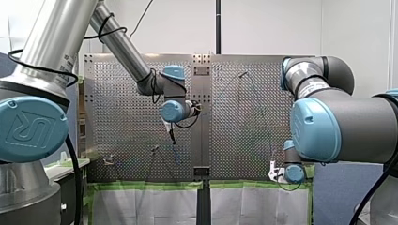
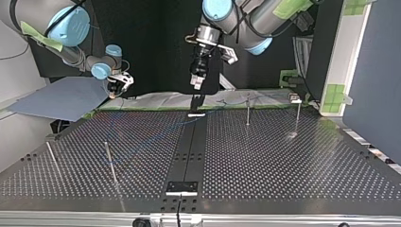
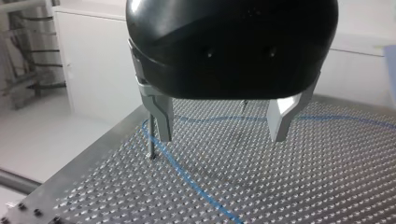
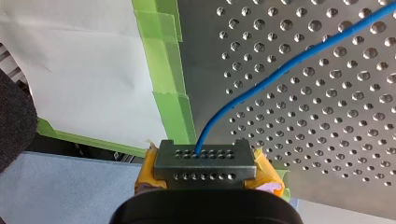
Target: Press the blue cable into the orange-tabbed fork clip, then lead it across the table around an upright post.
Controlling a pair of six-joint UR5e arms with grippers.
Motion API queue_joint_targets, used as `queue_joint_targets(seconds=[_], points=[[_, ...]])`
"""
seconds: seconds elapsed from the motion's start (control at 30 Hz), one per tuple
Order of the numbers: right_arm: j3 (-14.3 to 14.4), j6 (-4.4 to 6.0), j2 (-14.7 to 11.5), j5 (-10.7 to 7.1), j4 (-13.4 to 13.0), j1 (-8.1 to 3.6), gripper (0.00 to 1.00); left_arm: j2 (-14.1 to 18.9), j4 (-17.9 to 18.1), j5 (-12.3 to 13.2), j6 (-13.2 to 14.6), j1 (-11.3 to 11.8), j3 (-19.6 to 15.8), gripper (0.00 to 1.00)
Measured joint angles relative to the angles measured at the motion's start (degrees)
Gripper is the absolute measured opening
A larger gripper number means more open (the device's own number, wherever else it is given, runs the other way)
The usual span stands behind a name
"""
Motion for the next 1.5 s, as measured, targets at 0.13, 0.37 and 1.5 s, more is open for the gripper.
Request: queue_joint_targets(seconds=[0.13,0.37,1.5], points=[[0.0,0.05,0.0,0.03,0.0,0.0,0.0,-0.1,1.6,0.6,0.6,0.0,-1.9,1.0],[0.0,0.01,0.0,-0.01,0.0,0.01,0.0,-0.1,3.3,0.9,0.5,0.3,-5.7,1.0],[0.0,-1.21,0.0,-0.21,1.6,0.56,0.0,0.0,3.3,0.5,0.8,0.3,-18.5,1.0]])
